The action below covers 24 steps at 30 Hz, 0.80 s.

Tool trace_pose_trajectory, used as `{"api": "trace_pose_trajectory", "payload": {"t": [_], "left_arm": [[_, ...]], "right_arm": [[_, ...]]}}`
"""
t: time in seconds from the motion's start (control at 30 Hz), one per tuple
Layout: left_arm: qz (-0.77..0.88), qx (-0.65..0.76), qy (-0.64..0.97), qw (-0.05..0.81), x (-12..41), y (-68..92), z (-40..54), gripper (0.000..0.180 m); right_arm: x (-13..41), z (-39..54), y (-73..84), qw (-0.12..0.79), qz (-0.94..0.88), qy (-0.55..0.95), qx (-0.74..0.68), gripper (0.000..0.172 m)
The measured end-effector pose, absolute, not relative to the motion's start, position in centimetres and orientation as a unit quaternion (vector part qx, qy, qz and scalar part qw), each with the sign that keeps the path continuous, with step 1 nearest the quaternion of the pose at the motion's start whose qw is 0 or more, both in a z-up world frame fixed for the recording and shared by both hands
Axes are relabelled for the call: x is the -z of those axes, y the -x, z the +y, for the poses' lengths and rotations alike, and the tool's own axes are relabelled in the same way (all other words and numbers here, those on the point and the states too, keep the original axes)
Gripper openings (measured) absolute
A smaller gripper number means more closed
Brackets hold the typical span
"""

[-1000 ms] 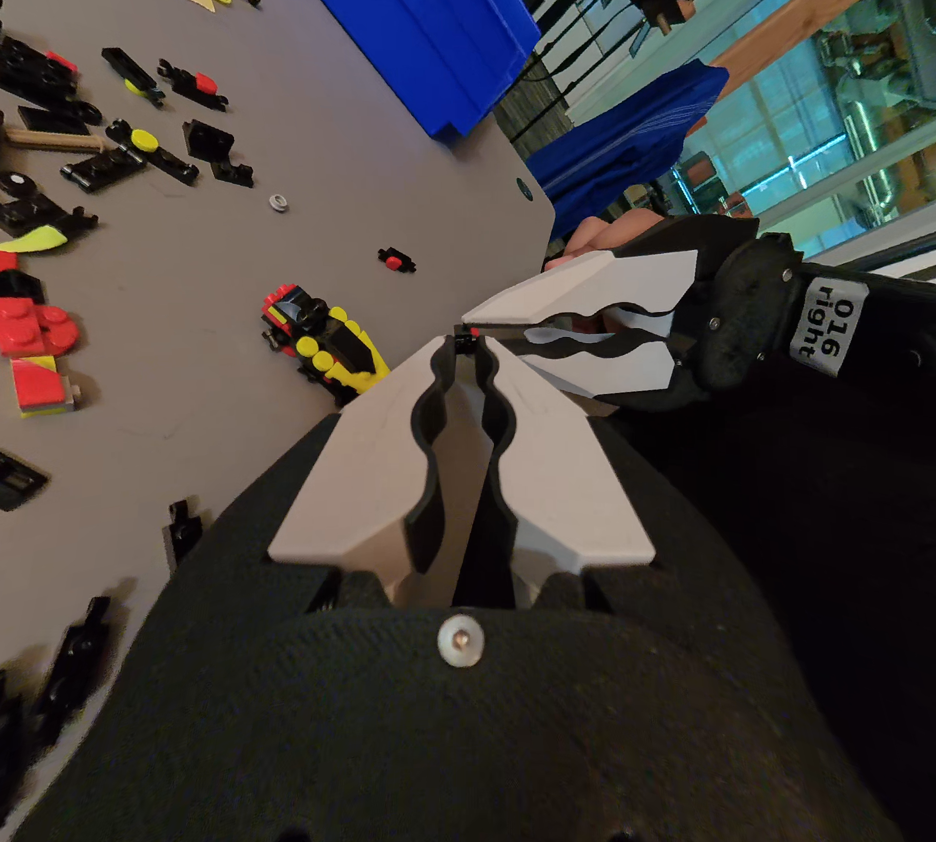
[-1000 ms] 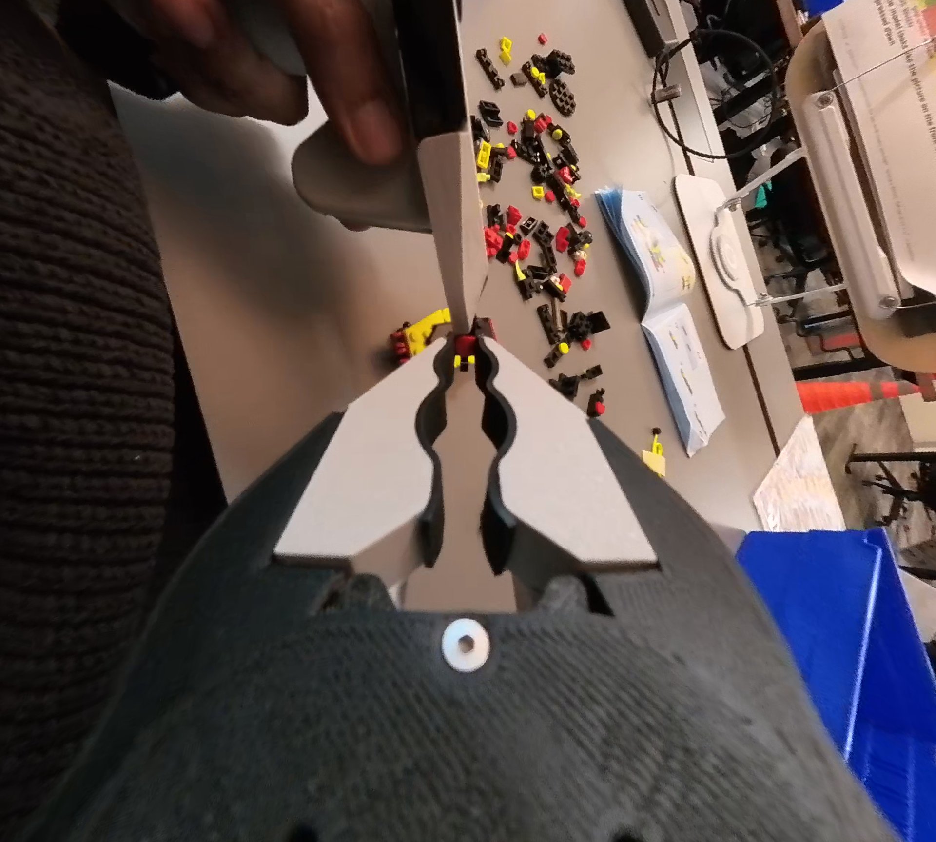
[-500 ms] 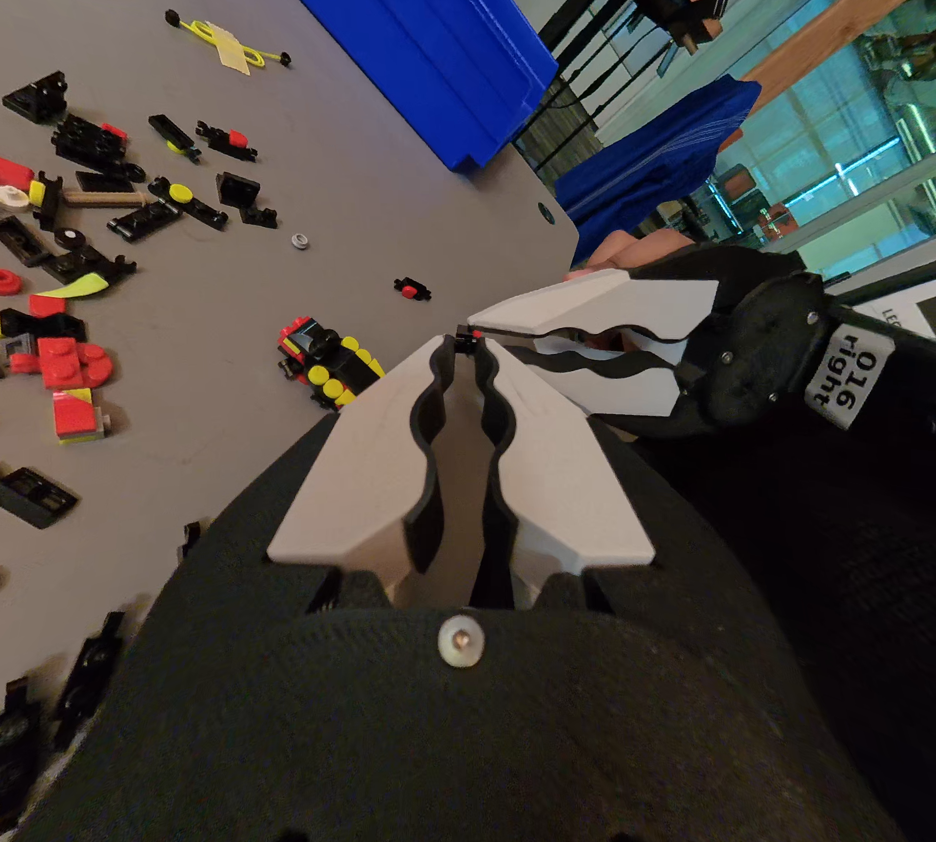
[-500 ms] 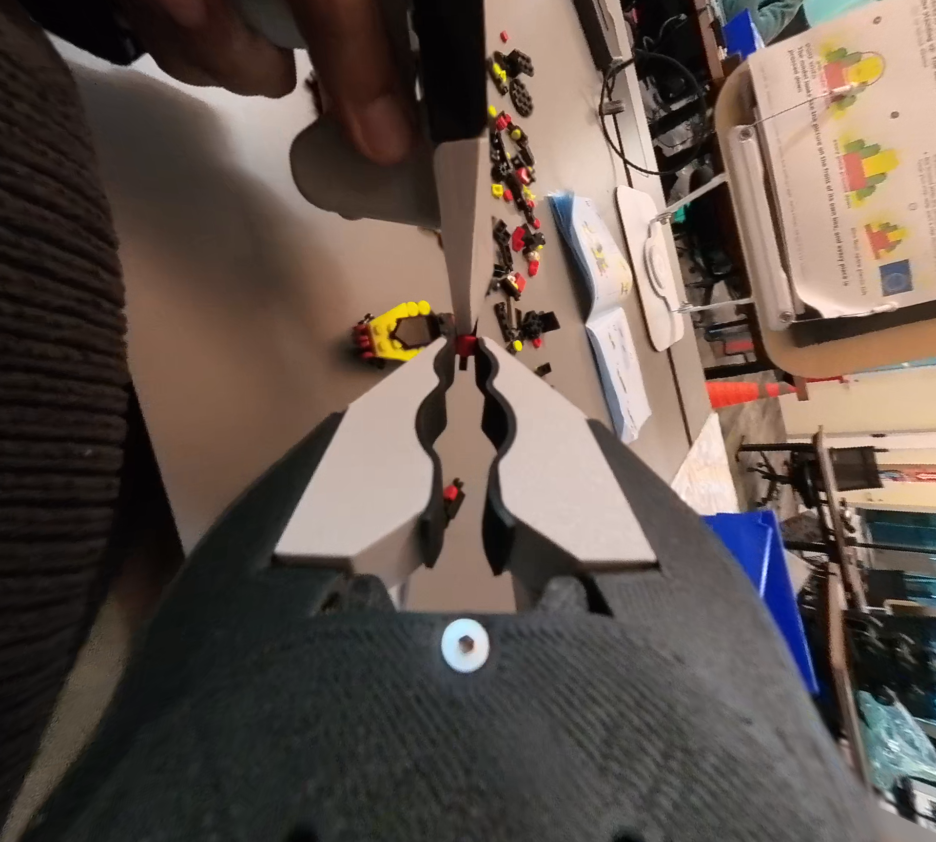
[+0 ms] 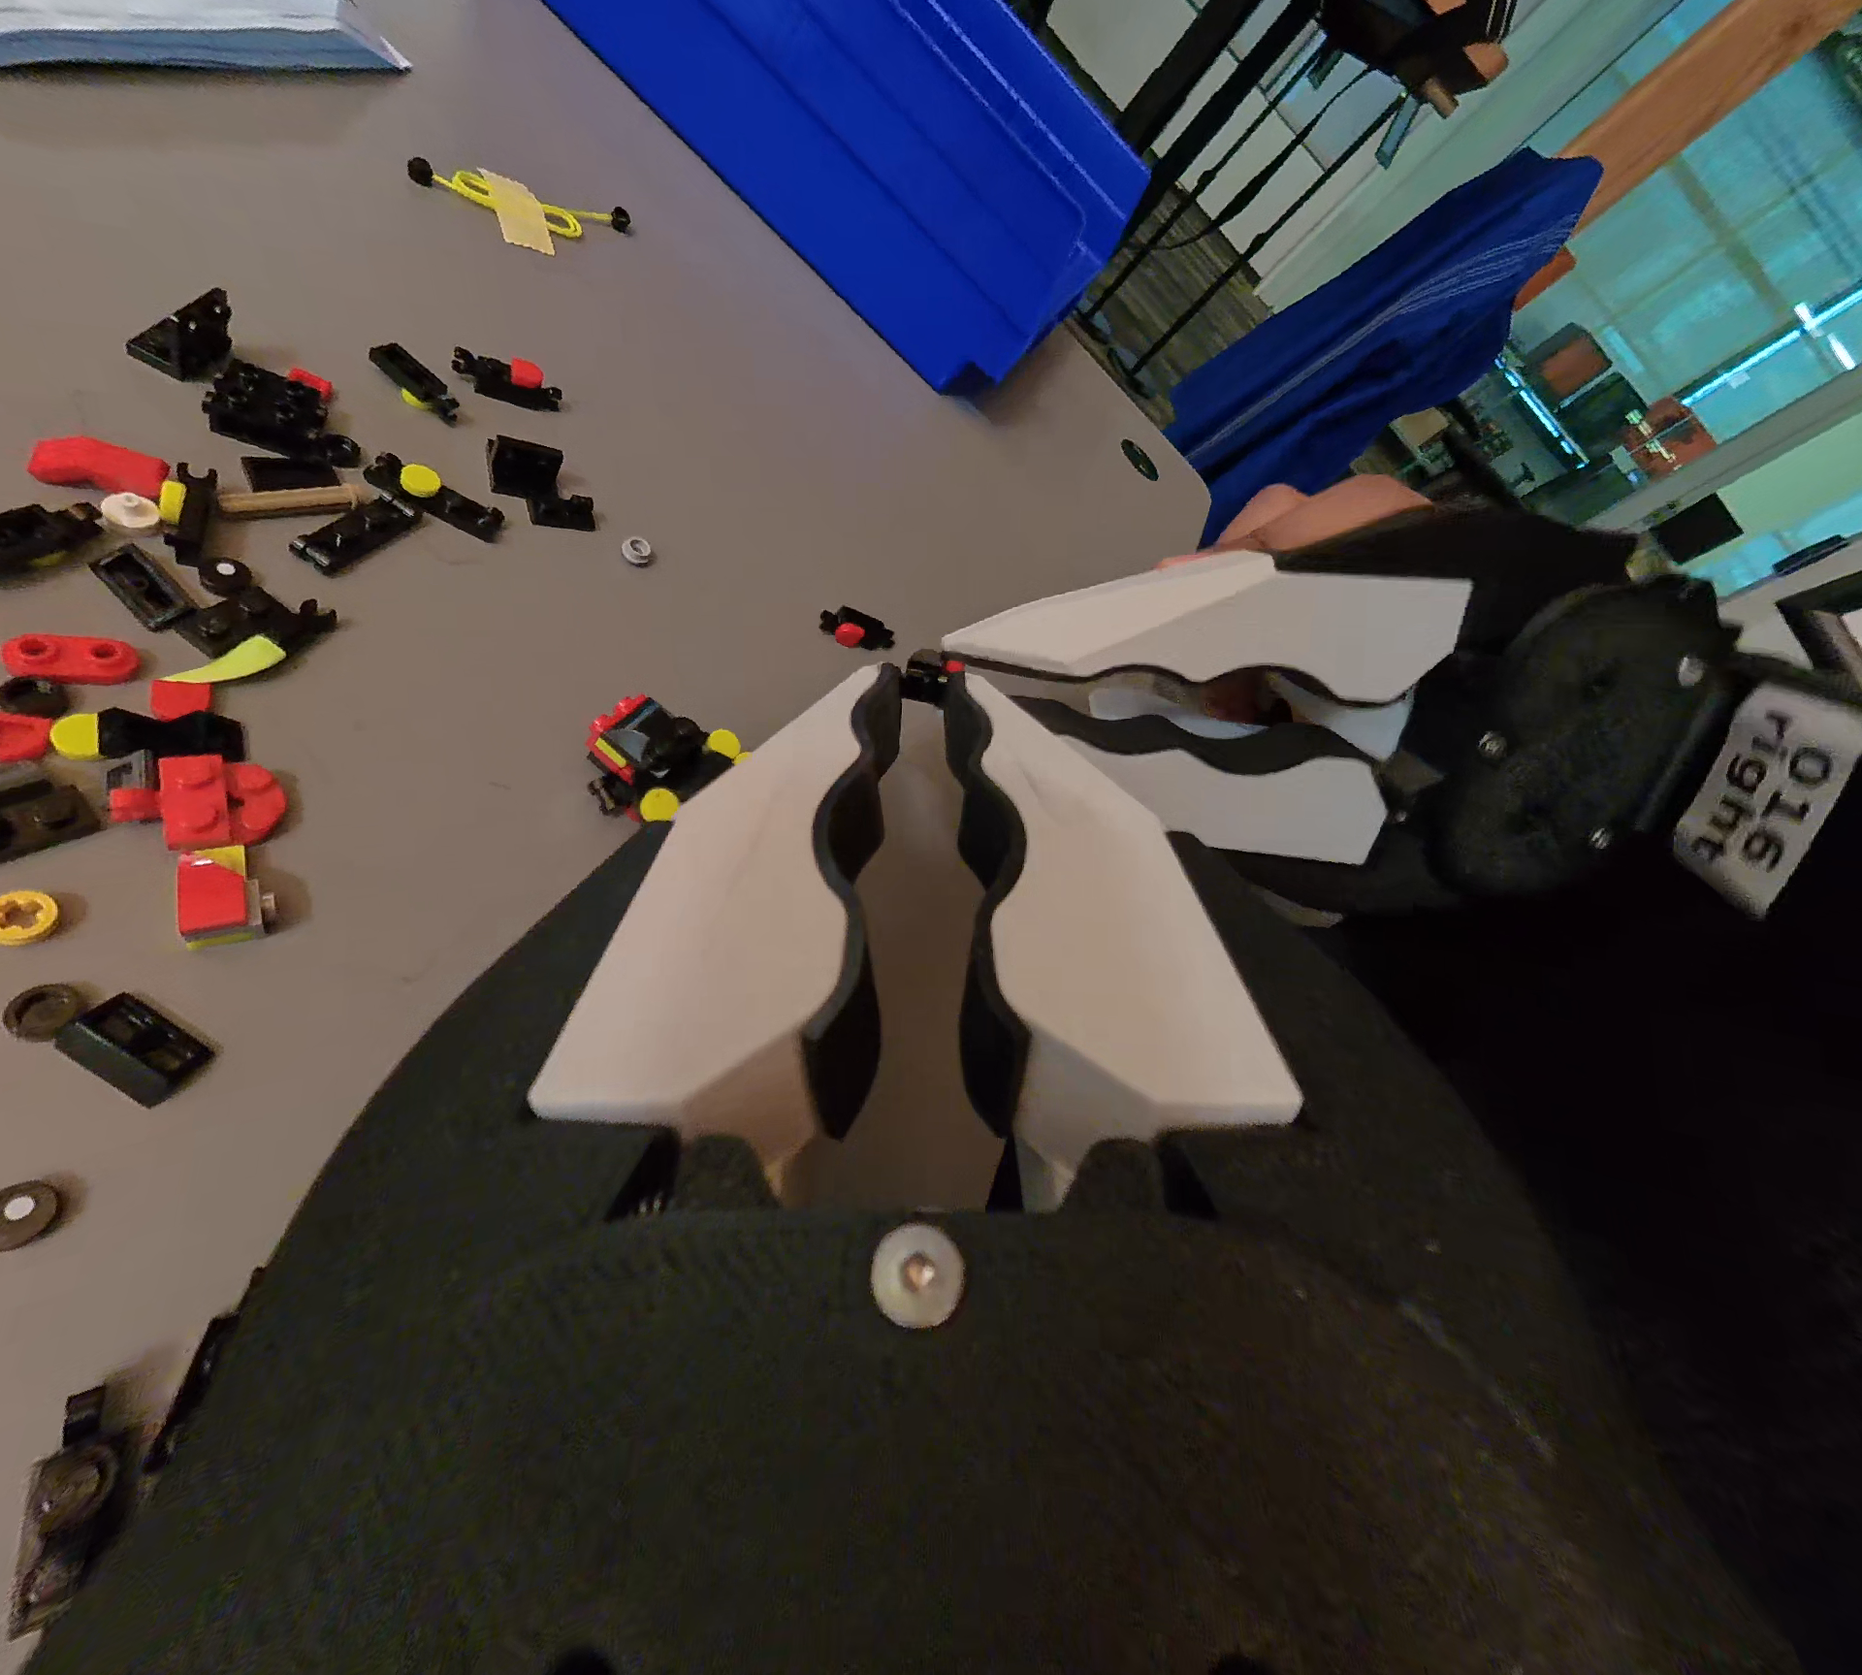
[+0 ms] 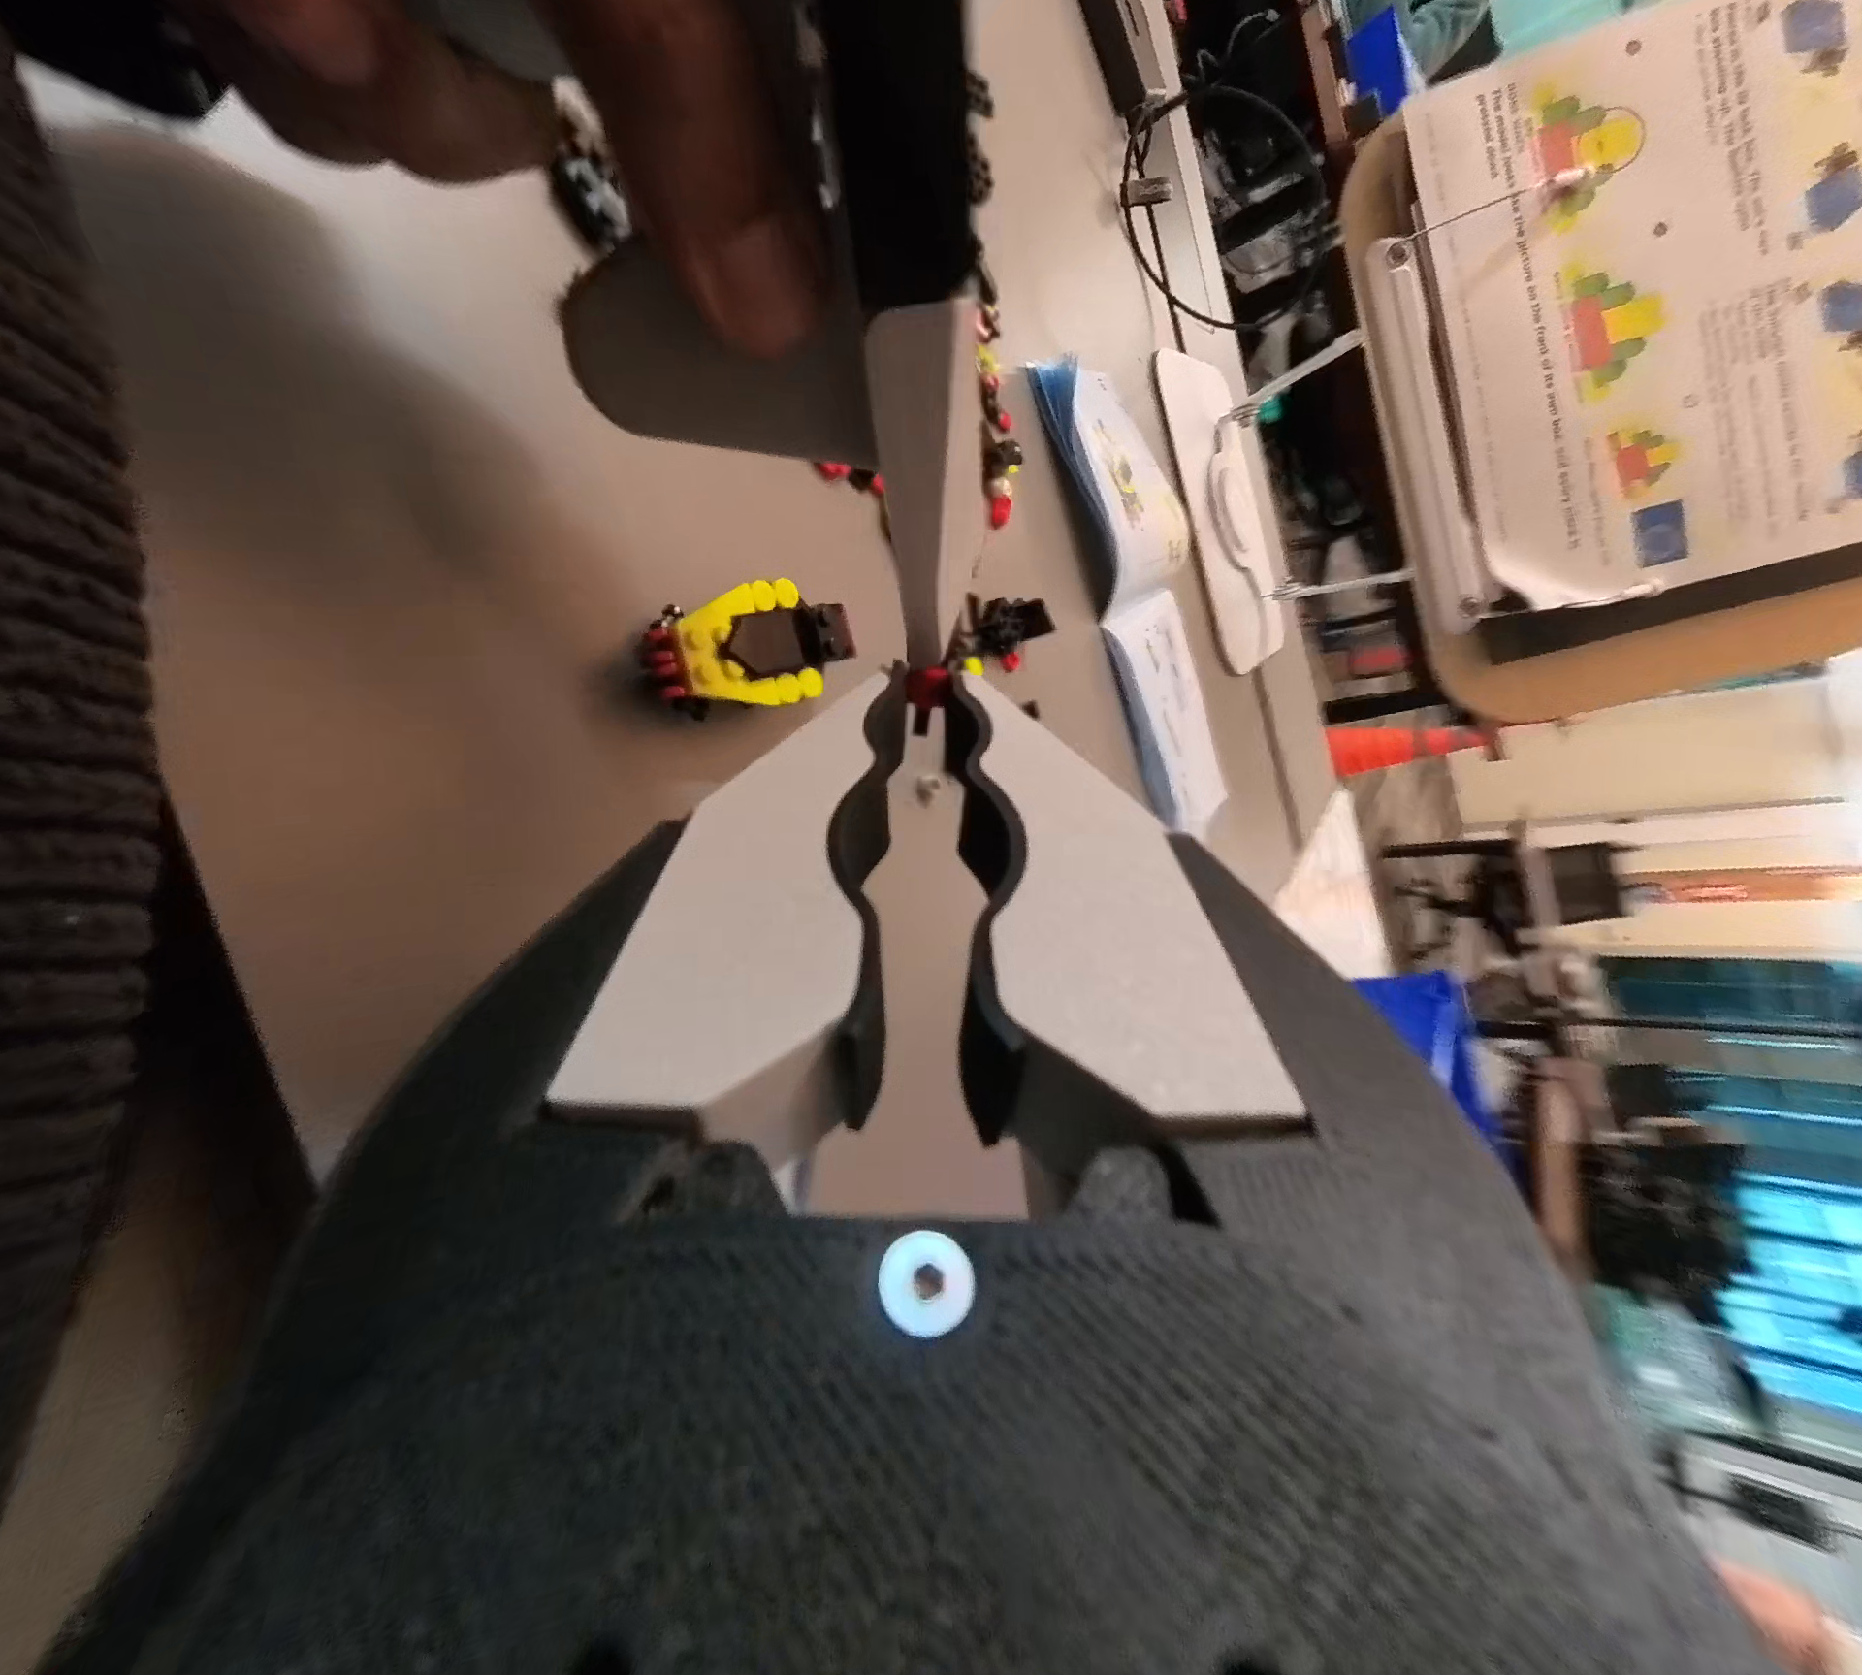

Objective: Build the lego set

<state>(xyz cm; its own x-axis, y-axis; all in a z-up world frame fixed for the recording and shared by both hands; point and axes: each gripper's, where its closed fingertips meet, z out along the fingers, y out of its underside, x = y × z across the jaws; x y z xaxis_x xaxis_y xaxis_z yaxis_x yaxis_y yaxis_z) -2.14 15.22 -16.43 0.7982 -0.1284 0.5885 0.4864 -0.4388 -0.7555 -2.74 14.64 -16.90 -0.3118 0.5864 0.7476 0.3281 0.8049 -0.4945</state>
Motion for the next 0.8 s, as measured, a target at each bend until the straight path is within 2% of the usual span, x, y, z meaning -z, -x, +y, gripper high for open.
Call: {"api": "trace_pose_trajectory", "payload": {"t": [0.03,0.17,0.3,0.37,0.43,0.6,0.8], "left_arm": [[-0.108,0.293,0.794,0.521,16.3,2.2,15.2,0.005],[-0.090,0.260,0.801,0.532,16.0,2.4,15.4,0.005],[-0.083,0.235,0.809,0.532,16.3,2.7,15.5,0.004],[-0.144,0.108,0.826,0.535,18.2,8.7,14.8,0.004],[-0.226,0.226,0.780,0.538,17.0,11.5,13.8,0.003],[-0.163,0.223,0.785,0.554,15.8,8.1,14.5,0.004],[-0.200,0.292,0.756,0.550,16.2,8.4,14.4,0.004]], "right_arm": [[16.8,14.7,2.8,0.498,-0.794,0.310,-0.160,0.005],[16.5,14.8,3.0,0.465,-0.771,0.369,-0.231,0.005],[16.8,14.7,2.9,0.498,-0.789,0.321,-0.164,0.005],[15.3,11.7,2.4,0.519,-0.785,0.275,-0.195,0.005],[14.7,12.0,2.2,0.532,-0.778,0.280,-0.184,0.005],[14.6,16.1,2.7,0.469,-0.735,0.401,-0.282,0.005],[15.0,16.8,2.5,0.440,-0.715,0.437,-0.322,0.005]]}}
